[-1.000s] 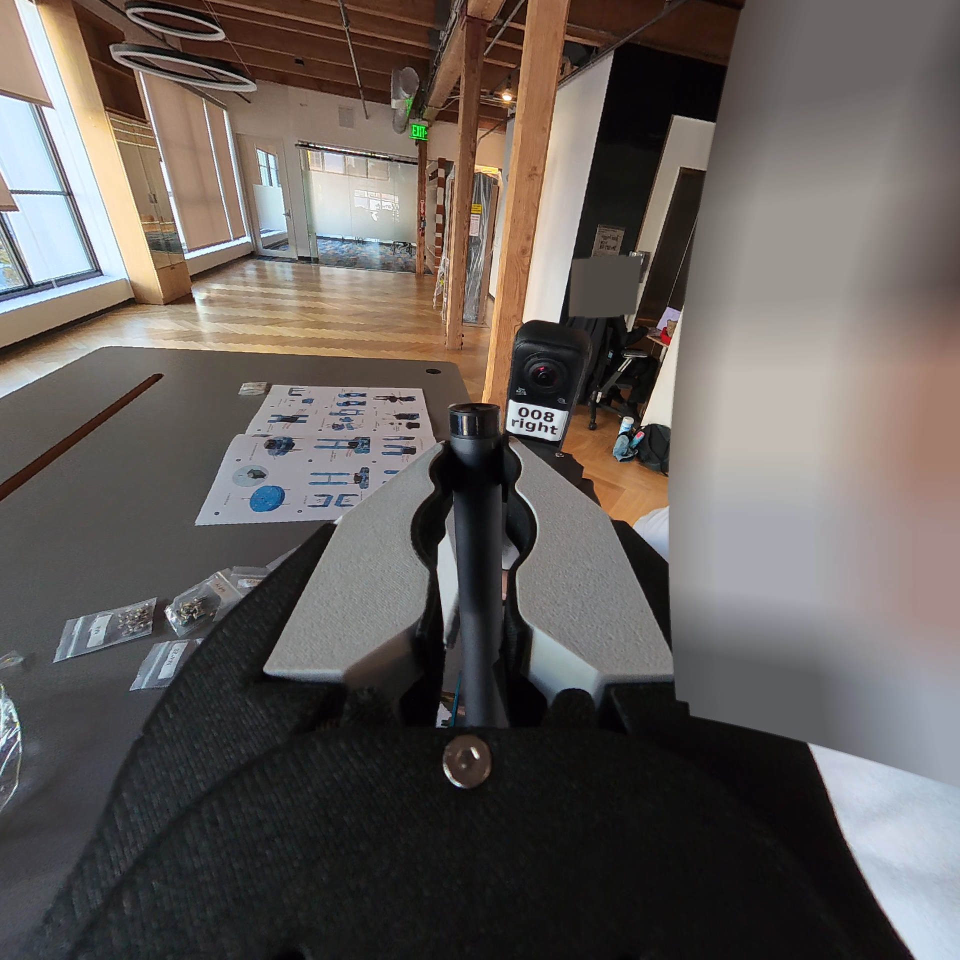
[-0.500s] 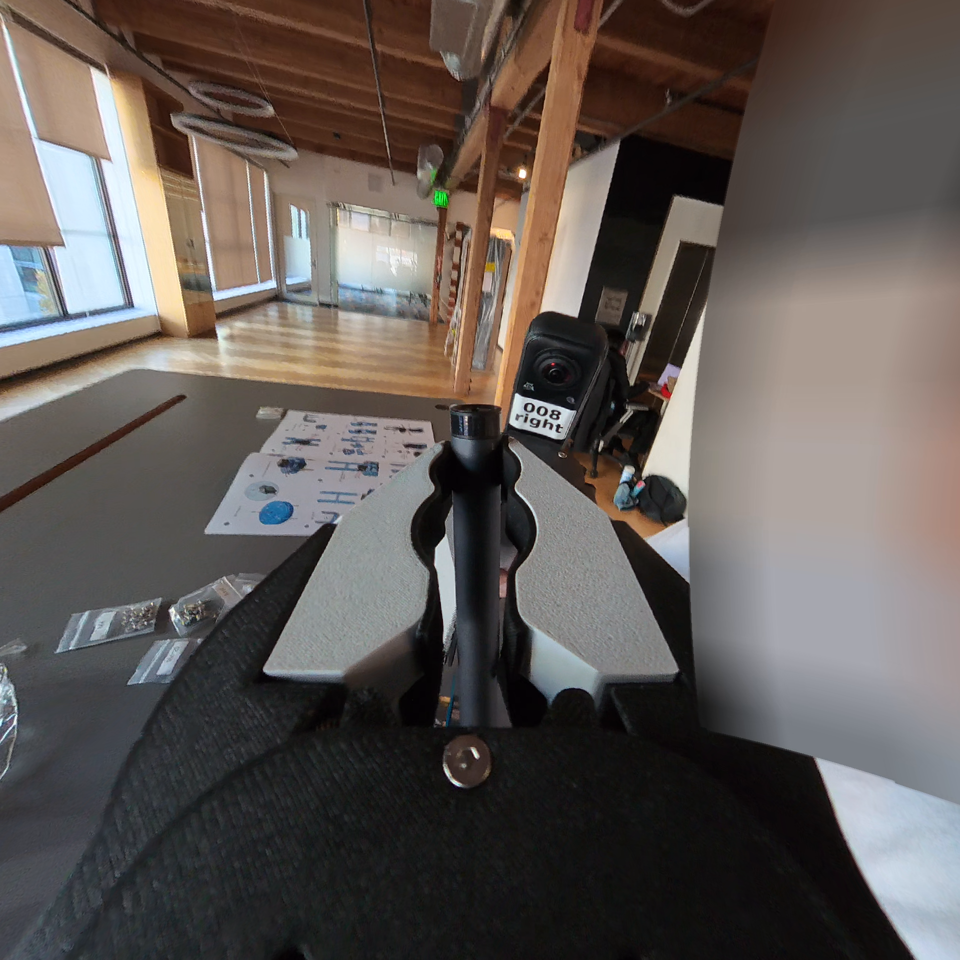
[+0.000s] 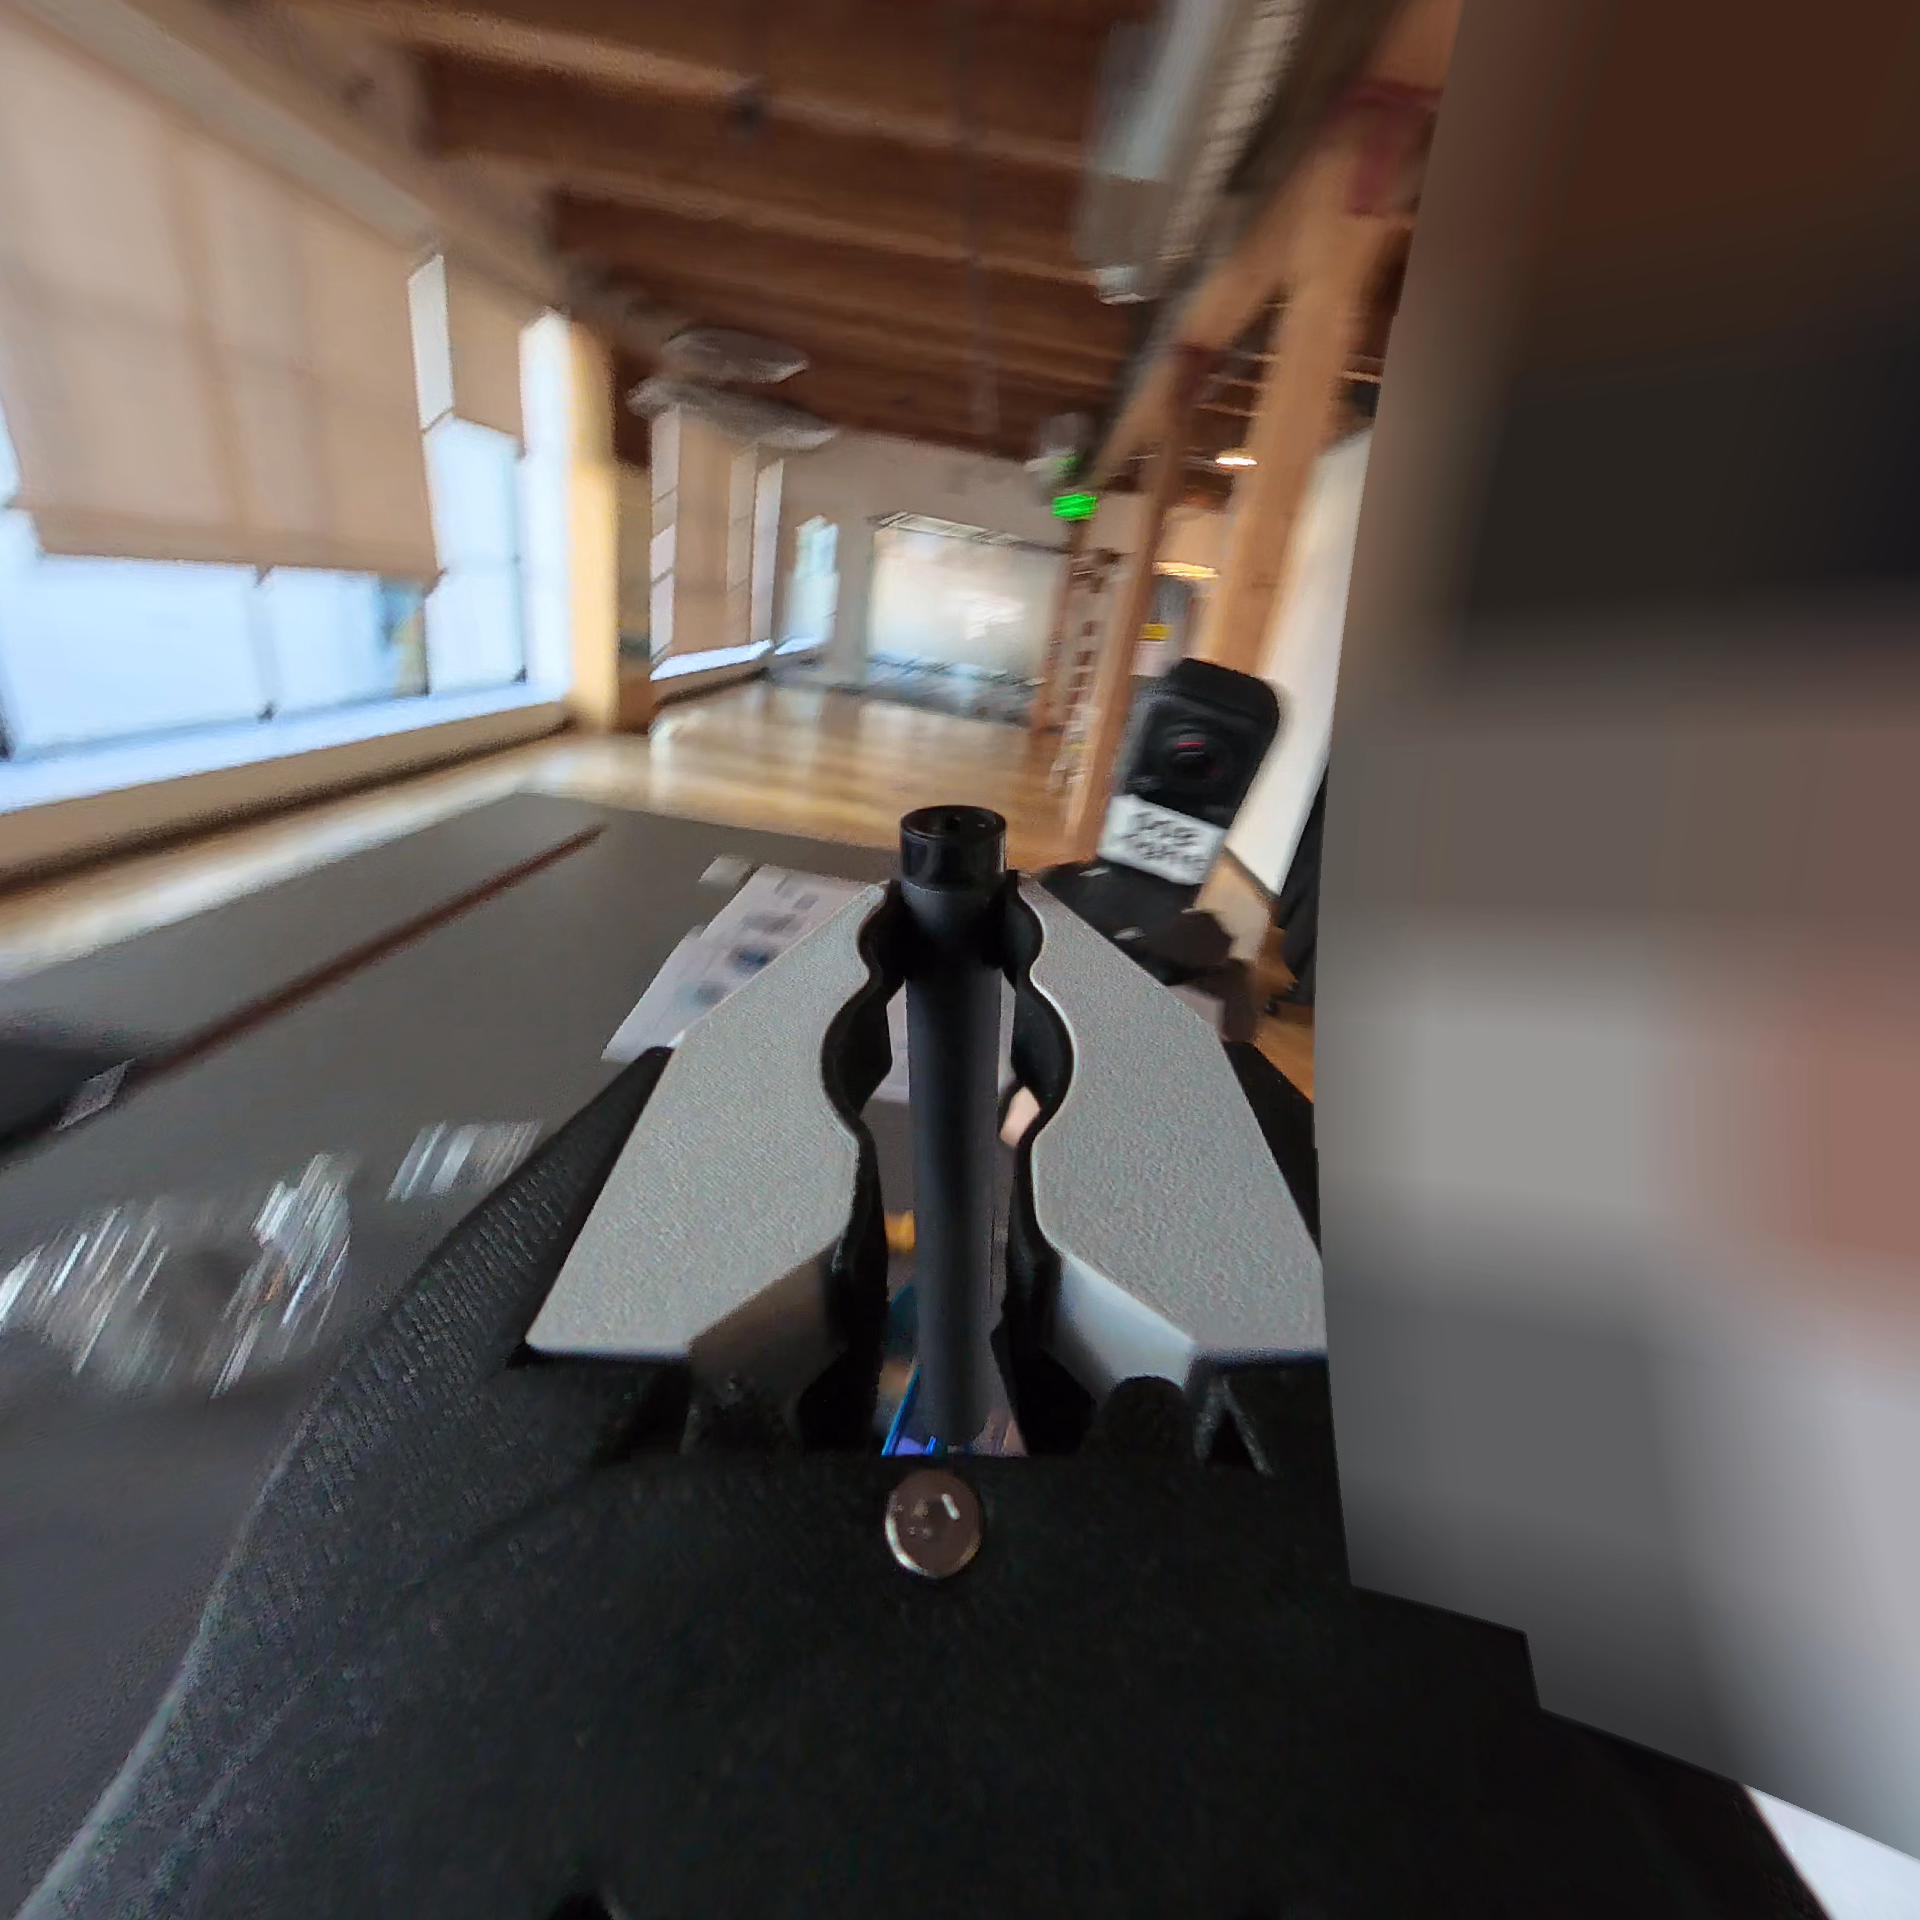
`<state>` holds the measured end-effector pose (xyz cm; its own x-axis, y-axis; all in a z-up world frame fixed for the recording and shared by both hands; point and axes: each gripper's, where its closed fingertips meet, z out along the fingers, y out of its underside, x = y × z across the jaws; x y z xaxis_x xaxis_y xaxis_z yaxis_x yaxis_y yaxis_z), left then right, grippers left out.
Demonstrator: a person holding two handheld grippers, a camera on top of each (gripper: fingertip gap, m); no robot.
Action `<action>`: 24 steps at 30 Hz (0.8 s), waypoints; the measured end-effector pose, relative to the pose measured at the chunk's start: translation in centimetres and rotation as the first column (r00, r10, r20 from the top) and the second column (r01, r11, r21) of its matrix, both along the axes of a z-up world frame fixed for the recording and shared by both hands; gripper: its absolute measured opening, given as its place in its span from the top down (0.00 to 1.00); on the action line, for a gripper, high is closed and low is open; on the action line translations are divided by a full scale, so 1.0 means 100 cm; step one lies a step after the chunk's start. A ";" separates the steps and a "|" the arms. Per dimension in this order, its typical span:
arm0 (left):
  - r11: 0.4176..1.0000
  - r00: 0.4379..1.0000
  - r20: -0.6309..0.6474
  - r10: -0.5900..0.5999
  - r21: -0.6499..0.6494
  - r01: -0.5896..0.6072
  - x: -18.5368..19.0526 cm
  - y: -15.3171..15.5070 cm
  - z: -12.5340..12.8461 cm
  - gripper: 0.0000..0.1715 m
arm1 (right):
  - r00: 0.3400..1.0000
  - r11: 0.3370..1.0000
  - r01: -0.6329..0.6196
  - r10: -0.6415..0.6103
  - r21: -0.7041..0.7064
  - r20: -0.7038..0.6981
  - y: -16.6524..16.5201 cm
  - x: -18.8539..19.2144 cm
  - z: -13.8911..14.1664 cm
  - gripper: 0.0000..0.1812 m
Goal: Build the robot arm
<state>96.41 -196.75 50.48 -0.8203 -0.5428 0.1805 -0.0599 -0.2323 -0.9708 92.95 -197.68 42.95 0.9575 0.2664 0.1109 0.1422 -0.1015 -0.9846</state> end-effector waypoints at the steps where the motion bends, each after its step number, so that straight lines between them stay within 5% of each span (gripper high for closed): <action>1: 0.999 0.997 -0.069 0.040 -0.020 -0.042 0.009 0.017 -0.006 0.91 | 1.000 0.999 0.013 -0.013 -0.037 -0.004 -0.004 0.006 -0.008 0.82; 3: 0.992 0.971 -0.226 0.077 -0.082 -0.097 0.024 0.049 -0.026 0.91 | 0.999 0.992 0.041 -0.040 -0.118 0.007 -0.015 0.017 -0.028 0.73; 6: 0.972 0.889 -0.454 0.059 -0.178 -0.155 0.043 0.088 -0.067 0.91 | 0.999 0.979 0.050 -0.051 -0.197 -0.003 -0.034 0.026 -0.056 0.74; 11: 0.925 0.656 -0.751 -0.073 -0.298 -0.238 0.067 0.114 -0.153 0.91 | 0.996 0.973 0.077 -0.087 -0.217 -0.036 -0.042 0.028 -0.090 0.63; 14: 0.886 0.541 -0.828 -0.144 -0.351 -0.302 0.075 0.123 -0.185 0.91 | 0.989 0.970 0.145 -0.149 -0.194 -0.006 -0.038 0.031 -0.100 0.56; 18: 0.927 0.385 -0.921 -0.063 -0.198 -0.320 0.075 0.124 -0.239 0.91 | 0.978 0.966 0.207 -0.204 -0.156 0.036 -0.030 0.032 -0.111 0.54; 24: 0.949 0.232 -0.965 -0.127 -0.186 -0.255 0.071 0.111 -0.257 0.91 | 0.974 0.967 0.226 -0.227 -0.120 0.004 -0.028 0.028 -0.122 0.54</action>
<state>103.48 -185.62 24.81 0.1178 -0.3589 0.9259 -0.8661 -0.4933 -0.0810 95.71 -200.47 30.80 0.9952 0.0535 0.0819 0.0926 -0.2467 -0.9646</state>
